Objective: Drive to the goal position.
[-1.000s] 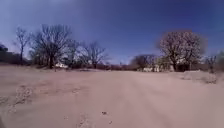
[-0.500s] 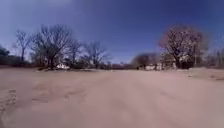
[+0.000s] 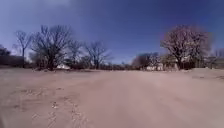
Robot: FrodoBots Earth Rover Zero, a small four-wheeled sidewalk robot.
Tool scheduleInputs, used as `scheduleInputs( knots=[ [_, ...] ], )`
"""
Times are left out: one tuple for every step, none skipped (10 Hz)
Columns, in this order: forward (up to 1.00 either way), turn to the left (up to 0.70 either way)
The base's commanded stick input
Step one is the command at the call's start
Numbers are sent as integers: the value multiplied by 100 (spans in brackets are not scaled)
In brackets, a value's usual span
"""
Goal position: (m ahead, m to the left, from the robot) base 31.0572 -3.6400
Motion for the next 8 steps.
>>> scheduleInputs(
  knots=[
    [100,0],
    [100,0],
    [100,0],
    [100,0],
    [100,0],
    [100,0],
    [100,0],
    [100,0]
  ],
)
